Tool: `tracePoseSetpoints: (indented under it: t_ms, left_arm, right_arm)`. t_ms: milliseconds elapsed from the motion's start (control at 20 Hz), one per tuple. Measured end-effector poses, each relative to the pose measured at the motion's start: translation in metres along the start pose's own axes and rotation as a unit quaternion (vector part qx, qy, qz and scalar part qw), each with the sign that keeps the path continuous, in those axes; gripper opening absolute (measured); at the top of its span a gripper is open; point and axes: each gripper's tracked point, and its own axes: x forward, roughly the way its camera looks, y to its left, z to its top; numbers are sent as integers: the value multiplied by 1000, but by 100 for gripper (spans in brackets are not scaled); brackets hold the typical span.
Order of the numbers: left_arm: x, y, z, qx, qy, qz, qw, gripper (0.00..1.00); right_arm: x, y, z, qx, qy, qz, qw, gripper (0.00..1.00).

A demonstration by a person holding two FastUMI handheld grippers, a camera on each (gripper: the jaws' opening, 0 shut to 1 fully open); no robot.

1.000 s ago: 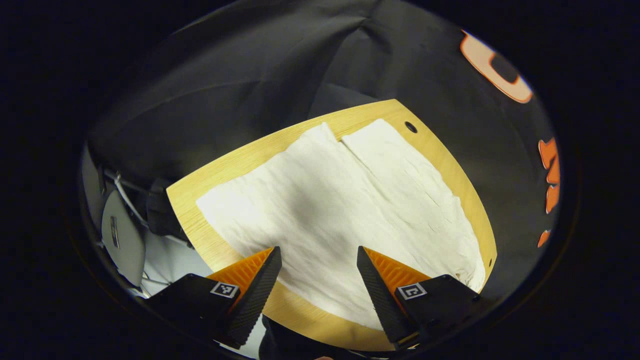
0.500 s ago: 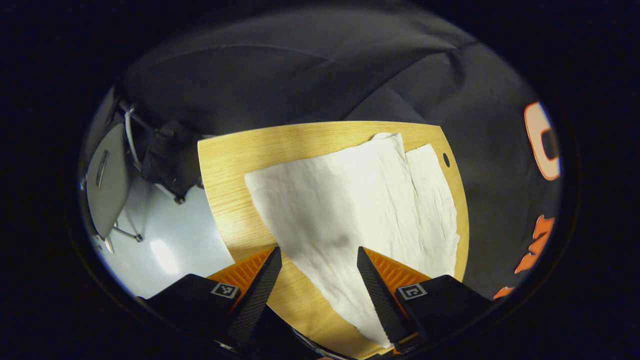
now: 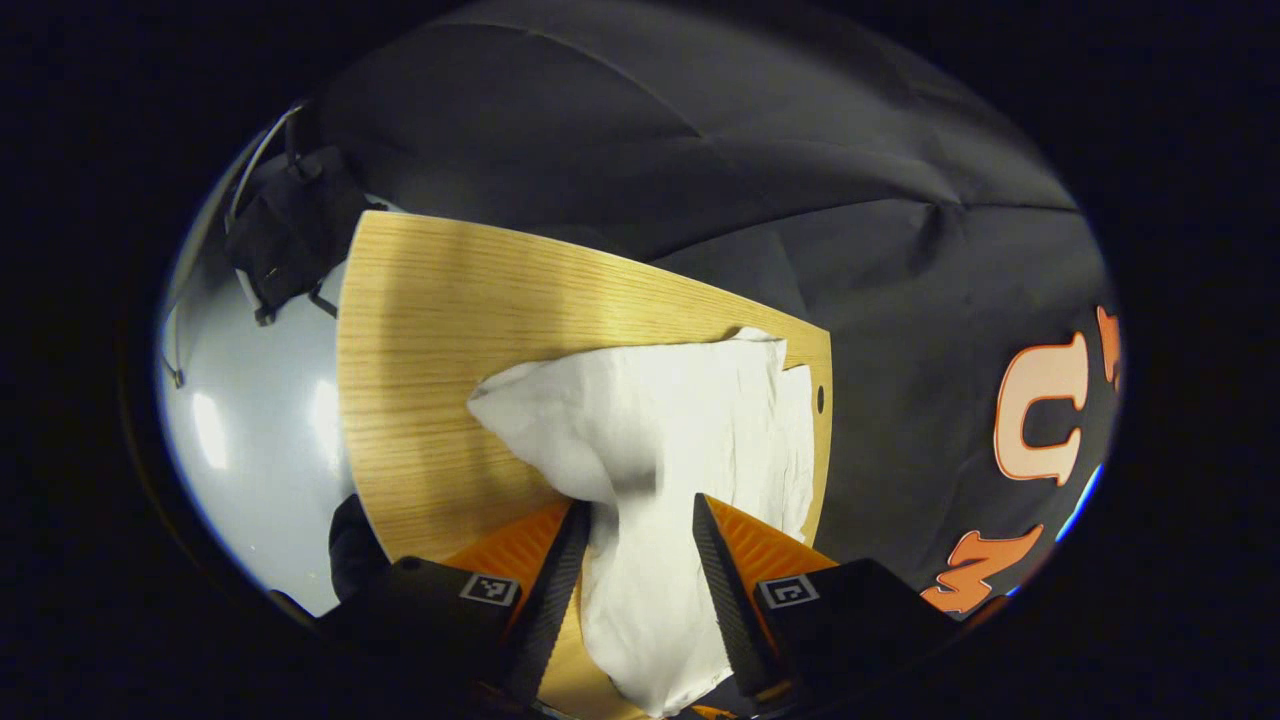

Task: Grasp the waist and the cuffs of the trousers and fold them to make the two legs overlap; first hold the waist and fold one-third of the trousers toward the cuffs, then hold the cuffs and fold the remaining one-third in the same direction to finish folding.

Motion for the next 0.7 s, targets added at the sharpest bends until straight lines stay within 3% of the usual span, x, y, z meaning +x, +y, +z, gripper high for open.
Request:
tracePoseSetpoints:
  t_ms: [100, 150, 250, 450, 500, 650, 700]
  left_arm:
    - [8, -3, -1, 21, 7, 4, 1000, 70]
    - [12, -6, -1, 29, 9, 1, 1000, 59]
    - [22, -9, -3, 43, 15, 8, 999, 54]
    - [32, -13, -6, 77, 27, 24, 996, 20]
    - [32, -10, -6, 85, 29, 35, 995, 20]
    - [33, -17, -11, 114, 27, 51, 992, 8]
    - [35, -17, -12, 119, 29, 55, 991, 10]
  right_arm:
    - [2, -7, 2, 9, -2, -4, 1000, 96]
    - [3, -11, 2, 14, -2, -6, 1000, 96]
    - [7, -16, 4, 23, -3, -7, 1000, 96]
    - [21, -17, 1, 49, 4, 0, 999, 93]
    - [22, -17, -2, 55, 11, 0, 998, 93]
    - [28, -23, 10, 66, -12, -14, 998, 87]
    - [30, -24, 13, 75, -16, -19, 997, 83]
